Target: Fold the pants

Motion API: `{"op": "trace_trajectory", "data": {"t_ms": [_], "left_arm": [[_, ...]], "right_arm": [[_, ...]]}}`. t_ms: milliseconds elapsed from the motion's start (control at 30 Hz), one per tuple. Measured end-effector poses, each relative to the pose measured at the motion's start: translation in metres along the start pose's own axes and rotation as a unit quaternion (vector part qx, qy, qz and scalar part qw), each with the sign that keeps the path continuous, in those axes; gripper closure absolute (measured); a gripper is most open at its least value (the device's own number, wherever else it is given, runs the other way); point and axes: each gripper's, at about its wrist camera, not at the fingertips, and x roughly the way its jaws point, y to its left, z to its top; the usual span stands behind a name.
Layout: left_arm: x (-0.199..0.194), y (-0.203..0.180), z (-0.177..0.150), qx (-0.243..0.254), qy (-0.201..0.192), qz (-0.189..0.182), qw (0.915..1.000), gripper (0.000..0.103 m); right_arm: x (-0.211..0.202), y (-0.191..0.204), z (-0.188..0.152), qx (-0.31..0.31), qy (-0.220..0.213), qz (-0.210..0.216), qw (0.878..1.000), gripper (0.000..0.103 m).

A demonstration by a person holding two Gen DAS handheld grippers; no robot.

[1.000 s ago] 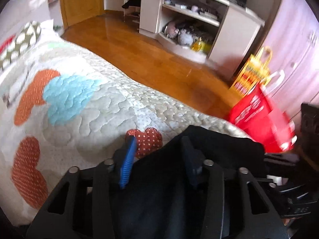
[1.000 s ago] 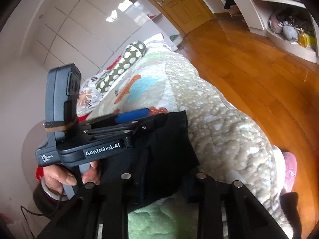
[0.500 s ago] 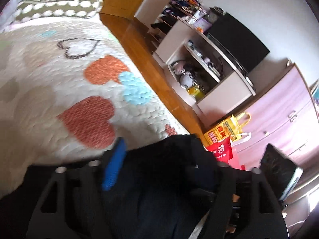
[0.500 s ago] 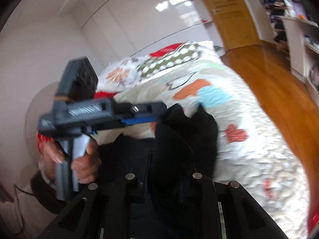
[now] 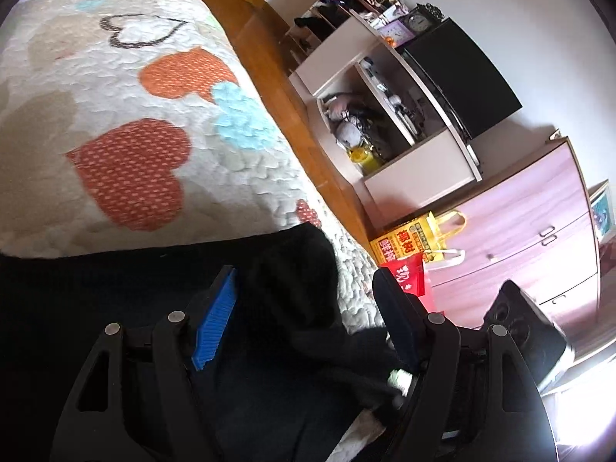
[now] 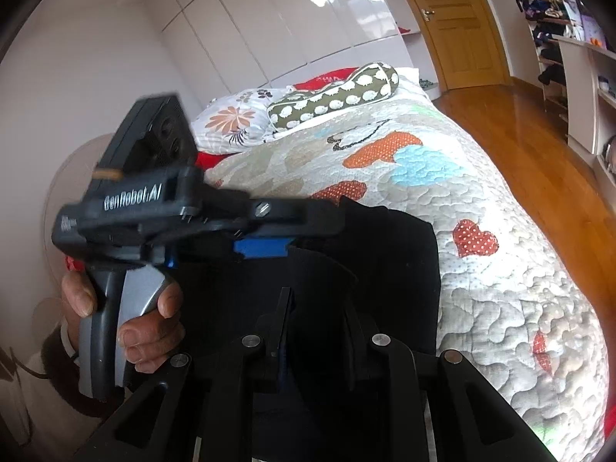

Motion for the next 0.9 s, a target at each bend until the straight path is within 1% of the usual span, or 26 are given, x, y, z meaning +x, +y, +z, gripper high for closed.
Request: {"op": "trace_trajectory", "data": {"t_ms": [100, 133, 200, 233, 367, 433, 467, 533, 567, 600, 633, 667, 700, 800, 833, 900], "left_arm": [[0.009, -0.008, -0.002, 0.022, 0.004, 0.022, 0.9995, 0.032], [0.01, -0.009, -0.004, 0.028, 0.005, 0.028, 0.9992, 0.034], [0.005, -0.01, -0.009, 0.034, 0.003, 0.031, 0.999, 0.071], [0.0, -0.01, -0.011, 0.035, 0.0, 0.036, 0.9987, 0.075], [-0.043, -0.002, -0.018, 0.034, -0.038, 0.051, 0.9974, 0.075], [-0.064, 0.005, -0.024, 0.034, -0.058, 0.076, 0.9949, 0.075], [-0.072, 0.011, -0.028, 0.036, -0.065, 0.096, 0.9926, 0.075], [-0.08, 0.029, -0.038, 0.021, -0.067, 0.144, 0.987, 0.075], [-0.081, 0.039, -0.043, 0.01, -0.065, 0.159, 0.985, 0.076], [-0.083, 0.049, -0.048, -0.003, -0.064, 0.18, 0.9817, 0.076], [-0.086, 0.057, -0.052, -0.012, -0.064, 0.196, 0.9785, 0.076], [-0.09, 0.066, -0.057, -0.021, -0.068, 0.21, 0.9751, 0.076], [-0.096, 0.072, -0.061, -0.029, -0.074, 0.211, 0.9742, 0.076], [-0.117, 0.08, -0.074, -0.049, -0.095, 0.193, 0.9753, 0.076], [-0.122, 0.078, -0.078, -0.049, -0.103, 0.193, 0.9745, 0.075], [-0.129, 0.069, -0.085, -0.047, -0.112, 0.189, 0.9744, 0.075]], "right_arm": [[-0.002, 0.006, -0.004, -0.011, 0.004, 0.004, 1.0, 0.082], [-0.001, 0.009, -0.003, -0.015, 0.005, 0.006, 1.0, 0.082], [-0.005, 0.018, -0.004, -0.028, 0.008, 0.011, 1.0, 0.082], [-0.006, 0.021, -0.004, -0.033, 0.008, 0.013, 0.999, 0.082], [-0.007, 0.046, 0.0, -0.05, 0.003, 0.046, 0.998, 0.082], [0.0, 0.062, 0.0, -0.063, 0.006, 0.064, 0.996, 0.082], [0.008, 0.07, -0.002, -0.066, 0.012, 0.074, 0.995, 0.082], [0.029, 0.081, -0.009, -0.061, 0.037, 0.09, 0.993, 0.081], [0.041, 0.085, -0.014, -0.057, 0.057, 0.095, 0.992, 0.08], [0.055, 0.091, -0.021, -0.052, 0.085, 0.1, 0.99, 0.073], [0.062, 0.093, -0.026, -0.049, 0.103, 0.112, 0.987, 0.07], [0.062, 0.096, -0.028, -0.05, 0.105, 0.118, 0.986, 0.069], [0.054, 0.099, -0.029, -0.06, 0.096, 0.127, 0.985, 0.068], [0.029, 0.093, -0.022, -0.074, 0.082, 0.141, 0.984, 0.066], [0.02, 0.087, -0.019, -0.077, 0.072, 0.133, 0.985, 0.066], [0.007, 0.075, -0.012, -0.083, 0.051, 0.087, 0.991, 0.065]]}}
